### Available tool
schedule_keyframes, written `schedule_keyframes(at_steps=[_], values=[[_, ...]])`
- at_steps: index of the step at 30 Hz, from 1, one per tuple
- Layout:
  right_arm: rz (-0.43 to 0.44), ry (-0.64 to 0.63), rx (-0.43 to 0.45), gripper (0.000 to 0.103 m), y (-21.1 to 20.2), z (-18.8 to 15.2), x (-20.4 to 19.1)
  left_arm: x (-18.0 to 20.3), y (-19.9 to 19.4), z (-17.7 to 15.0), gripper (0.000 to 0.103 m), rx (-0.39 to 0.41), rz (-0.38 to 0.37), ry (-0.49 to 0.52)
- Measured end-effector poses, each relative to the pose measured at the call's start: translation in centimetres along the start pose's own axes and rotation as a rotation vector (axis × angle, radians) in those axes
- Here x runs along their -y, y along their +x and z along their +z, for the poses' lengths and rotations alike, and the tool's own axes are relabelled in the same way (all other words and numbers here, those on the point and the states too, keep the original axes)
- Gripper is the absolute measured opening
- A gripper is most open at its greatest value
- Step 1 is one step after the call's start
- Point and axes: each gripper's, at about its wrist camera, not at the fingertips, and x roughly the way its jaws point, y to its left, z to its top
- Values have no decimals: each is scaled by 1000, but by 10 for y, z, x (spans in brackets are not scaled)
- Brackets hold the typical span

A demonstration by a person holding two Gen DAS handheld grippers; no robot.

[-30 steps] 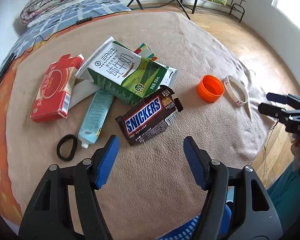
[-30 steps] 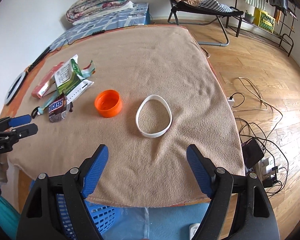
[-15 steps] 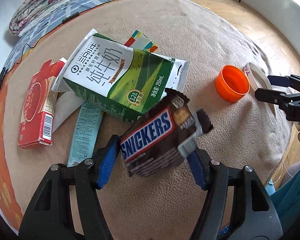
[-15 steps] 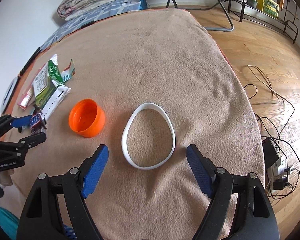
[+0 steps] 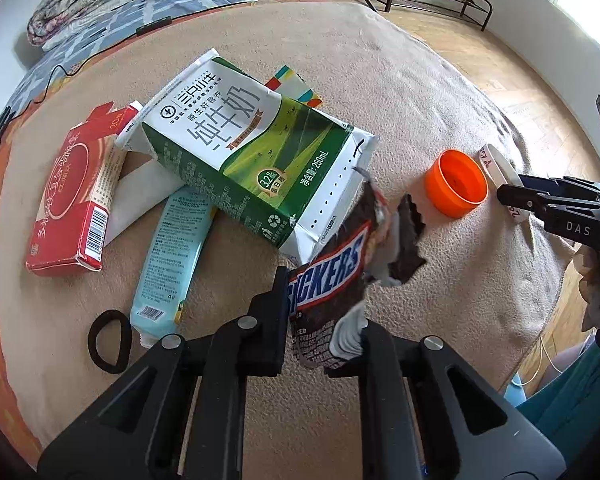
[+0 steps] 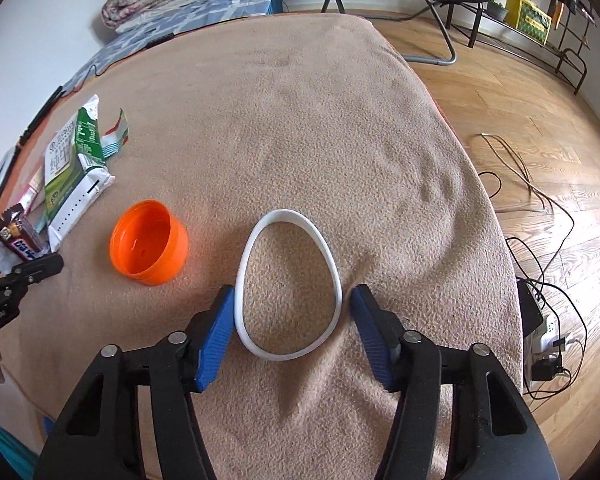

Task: Collect trash
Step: 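Grasp the Snickers wrapper with the left tool while the right tool grasps the white band, then lift the Snickers wrapper with the left tool while the right tool lifts the white band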

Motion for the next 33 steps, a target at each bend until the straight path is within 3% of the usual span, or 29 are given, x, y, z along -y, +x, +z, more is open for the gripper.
schedule_keyframes(at_steps=[6, 8, 18, 23, 27, 29, 31, 33], values=[[-3, 29, 6, 15, -4, 1, 8, 5, -12, -8, 8, 13, -41, -13], [11, 41, 9, 9, -6, 1, 11, 7, -15, -11, 8, 13, -50, -16], [50, 41, 82, 7, -35, -4, 9, 0, -41, -40, 8, 27, -123, -96], [60, -12, 117, 5, -51, -15, -3, -9, -52, -59, 8, 34, -105, -112], [58, -15, 86, 4, -41, -19, 0, -17, -59, -72, 8, 36, -105, -143], [119, 26, 68, 4, -38, -18, 7, -20, -62, -79, 8, 40, -114, -155], [133, 80, 32, 11, -34, -19, 13, -21, -65, -83, 8, 40, -116, -158], [91, 108, -5, 53, -29, -22, 15, -22, -66, -87, 8, 38, -115, -157]])
